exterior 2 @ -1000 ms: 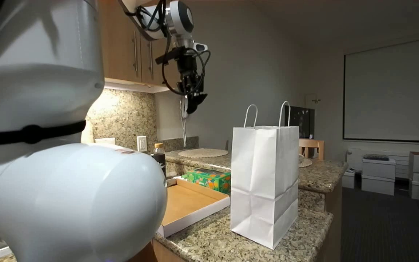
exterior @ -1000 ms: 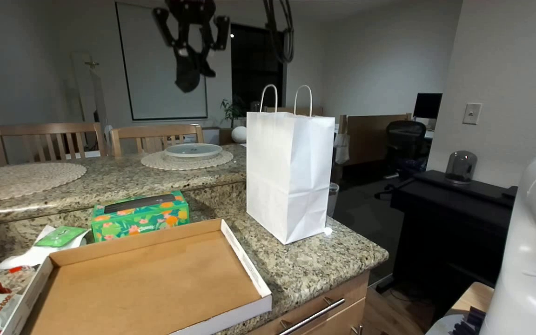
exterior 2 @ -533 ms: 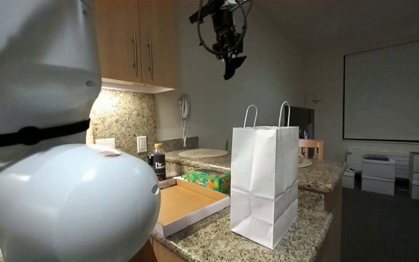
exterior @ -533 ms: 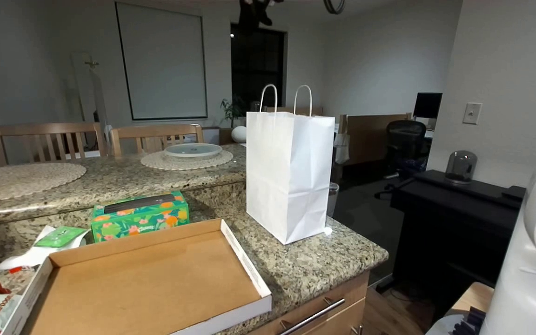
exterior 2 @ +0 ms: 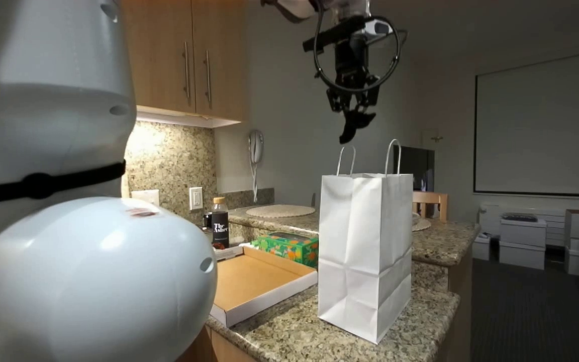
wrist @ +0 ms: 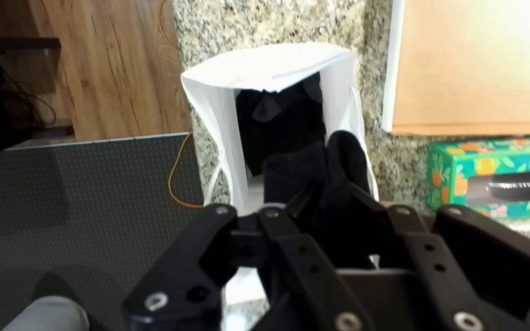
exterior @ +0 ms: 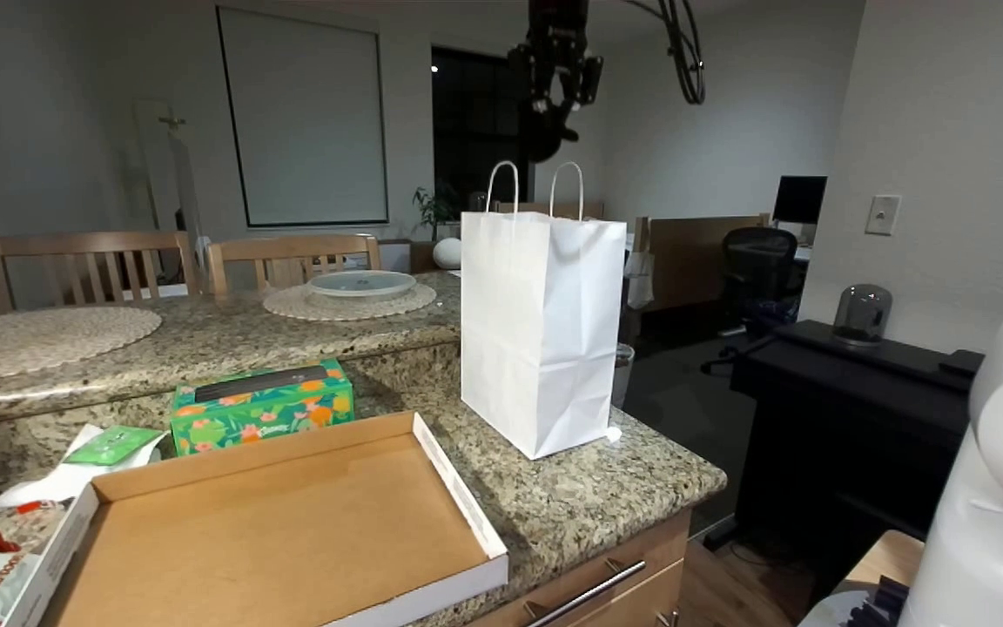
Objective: Put the black socks in the white bag
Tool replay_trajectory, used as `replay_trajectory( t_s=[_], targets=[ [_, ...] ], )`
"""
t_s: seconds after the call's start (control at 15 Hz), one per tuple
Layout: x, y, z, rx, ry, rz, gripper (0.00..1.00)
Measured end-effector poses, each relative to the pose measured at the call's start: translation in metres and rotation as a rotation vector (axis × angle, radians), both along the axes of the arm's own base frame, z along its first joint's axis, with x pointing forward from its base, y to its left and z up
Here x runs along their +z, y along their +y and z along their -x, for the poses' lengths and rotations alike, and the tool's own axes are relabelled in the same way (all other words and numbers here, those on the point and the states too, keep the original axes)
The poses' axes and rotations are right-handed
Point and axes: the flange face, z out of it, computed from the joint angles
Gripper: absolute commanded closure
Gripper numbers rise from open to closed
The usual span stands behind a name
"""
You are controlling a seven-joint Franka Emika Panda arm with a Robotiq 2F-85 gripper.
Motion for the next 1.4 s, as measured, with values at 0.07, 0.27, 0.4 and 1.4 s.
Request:
replay_trajectory(
  t_s=[0.07, 0.27, 0.4, 1.4],
  targets=[
    [-0.023, 0.003, -0.003, 0.019, 0.041, 0.000, 0.90],
    [-0.078, 0.012, -0.014, 0.038, 0.105, 0.003, 0.61],
    [-0.093, 0.009, -0.021, 0.028, 0.108, -0.014, 0.49],
    [0.051, 0.136, 0.051, -0.011, -0.211, -0.234, 0.00]
  ],
)
